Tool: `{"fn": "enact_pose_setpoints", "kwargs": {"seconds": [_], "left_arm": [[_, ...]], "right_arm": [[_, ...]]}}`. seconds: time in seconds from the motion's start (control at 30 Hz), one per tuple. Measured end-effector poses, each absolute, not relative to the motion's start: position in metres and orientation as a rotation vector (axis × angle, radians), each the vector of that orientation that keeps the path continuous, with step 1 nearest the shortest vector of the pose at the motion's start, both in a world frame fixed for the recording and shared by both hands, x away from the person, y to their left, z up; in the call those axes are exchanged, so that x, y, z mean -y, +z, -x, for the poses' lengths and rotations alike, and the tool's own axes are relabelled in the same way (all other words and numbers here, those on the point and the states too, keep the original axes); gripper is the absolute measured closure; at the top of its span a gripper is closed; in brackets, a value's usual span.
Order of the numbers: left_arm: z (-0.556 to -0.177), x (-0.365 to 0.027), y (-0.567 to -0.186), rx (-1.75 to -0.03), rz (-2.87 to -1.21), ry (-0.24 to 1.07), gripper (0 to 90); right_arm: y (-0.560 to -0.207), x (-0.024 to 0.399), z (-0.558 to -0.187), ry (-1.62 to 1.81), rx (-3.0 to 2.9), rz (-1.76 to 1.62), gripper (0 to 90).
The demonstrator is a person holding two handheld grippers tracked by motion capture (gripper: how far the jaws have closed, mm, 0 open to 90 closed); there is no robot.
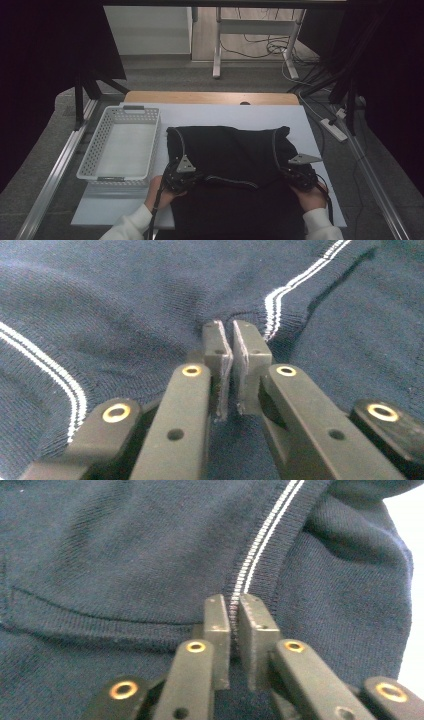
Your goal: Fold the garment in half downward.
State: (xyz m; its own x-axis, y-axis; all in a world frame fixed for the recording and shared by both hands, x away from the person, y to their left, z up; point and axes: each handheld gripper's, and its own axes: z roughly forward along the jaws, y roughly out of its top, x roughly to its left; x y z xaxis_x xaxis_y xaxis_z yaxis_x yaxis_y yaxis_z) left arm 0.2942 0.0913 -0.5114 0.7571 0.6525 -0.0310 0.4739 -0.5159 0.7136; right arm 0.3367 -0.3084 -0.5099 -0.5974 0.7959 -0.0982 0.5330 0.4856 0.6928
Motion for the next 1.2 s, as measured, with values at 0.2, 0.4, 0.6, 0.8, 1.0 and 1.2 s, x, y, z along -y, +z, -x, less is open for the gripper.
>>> {"fn": "enact_pose_setpoints", "kwargs": {"seconds": [0.2, 0.4, 0.6, 0.8, 1.0, 1.2], "left_arm": [[-0.289, -0.095, -0.507, -0.835, -2.197, 0.322, 83.9], [-0.278, -0.1, -0.502, -0.825, -2.175, 0.324, 84.2], [-0.264, -0.101, -0.5, -0.797, -2.173, 0.319, 84.4], [-0.258, -0.099, -0.5, -0.778, -2.177, 0.305, 84.6], [-0.25, -0.101, -0.499, -0.771, -2.171, 0.299, 86.6], [-0.25, -0.101, -0.502, -0.769, -2.173, 0.301, 84.7]], "right_arm": [[-0.498, 0.314, -0.318, 0.904, -2.293, -1.071, 85.3], [-0.484, 0.324, -0.292, 0.956, -2.27, -1.071, 85.4], [-0.481, 0.324, -0.272, 0.939, -2.273, -1.043, 85.3], [-0.483, 0.333, -0.262, 0.956, -2.269, -1.066, 85.4], [-0.482, 0.335, -0.252, 0.958, -2.276, -1.061, 85.5], [-0.485, 0.335, -0.248, 0.957, -2.289, -1.069, 85.1]]}}
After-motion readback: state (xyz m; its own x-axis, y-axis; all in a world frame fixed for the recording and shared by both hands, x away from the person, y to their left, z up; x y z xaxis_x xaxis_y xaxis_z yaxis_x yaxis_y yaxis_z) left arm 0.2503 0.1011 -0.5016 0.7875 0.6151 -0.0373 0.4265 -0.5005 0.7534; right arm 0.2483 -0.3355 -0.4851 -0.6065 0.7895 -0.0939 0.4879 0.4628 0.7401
